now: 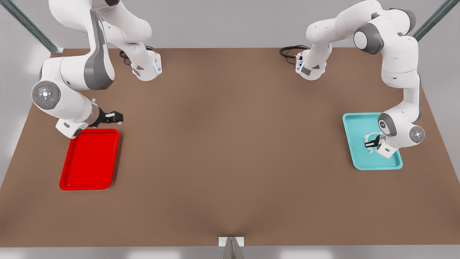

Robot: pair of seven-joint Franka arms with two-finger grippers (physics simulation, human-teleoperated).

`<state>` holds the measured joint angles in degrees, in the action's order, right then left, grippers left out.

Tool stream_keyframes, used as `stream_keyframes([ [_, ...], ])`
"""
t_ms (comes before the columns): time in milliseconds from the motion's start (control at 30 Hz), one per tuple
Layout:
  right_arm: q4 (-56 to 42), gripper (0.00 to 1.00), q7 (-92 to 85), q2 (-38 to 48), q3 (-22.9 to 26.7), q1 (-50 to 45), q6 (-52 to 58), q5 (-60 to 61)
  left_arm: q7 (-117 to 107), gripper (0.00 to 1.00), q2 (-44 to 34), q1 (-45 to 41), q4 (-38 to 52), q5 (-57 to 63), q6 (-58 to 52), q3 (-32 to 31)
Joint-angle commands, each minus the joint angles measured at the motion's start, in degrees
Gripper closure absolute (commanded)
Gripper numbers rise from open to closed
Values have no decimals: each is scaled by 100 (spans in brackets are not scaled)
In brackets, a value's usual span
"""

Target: Take the drainage pipe clamp from the left arm, pass it to the right arm, and place it in the plate on the right side

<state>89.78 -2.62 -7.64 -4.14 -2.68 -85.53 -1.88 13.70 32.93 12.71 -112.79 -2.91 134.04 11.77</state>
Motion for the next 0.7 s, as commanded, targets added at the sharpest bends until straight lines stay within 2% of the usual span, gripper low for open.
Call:
stream_keyframes([
  [0, 13, 0, -10, 8, 1, 5, -34, 3, -157, 72, -5, -6, 3, 1, -35, 1],
  [300, 22, 0, -19, 17, 1, 5, -34, 3, -157, 72, 39, -14, 12, 1, -27, 1],
  [333, 22, 0, -19, 17, 1, 5, -34, 3, -157, 78, 39, -14, 12, 1, -27, -8],
  [533, 40, 0, -19, 17, 1, 5, -42, 3, -323, 79, -40, -67, 29, 1, -70, -8],
  [667, 66, 0, -19, 17, 1, 5, -69, 3, -1736, 79, -585, -620, 117, 10, -905, -8],
])
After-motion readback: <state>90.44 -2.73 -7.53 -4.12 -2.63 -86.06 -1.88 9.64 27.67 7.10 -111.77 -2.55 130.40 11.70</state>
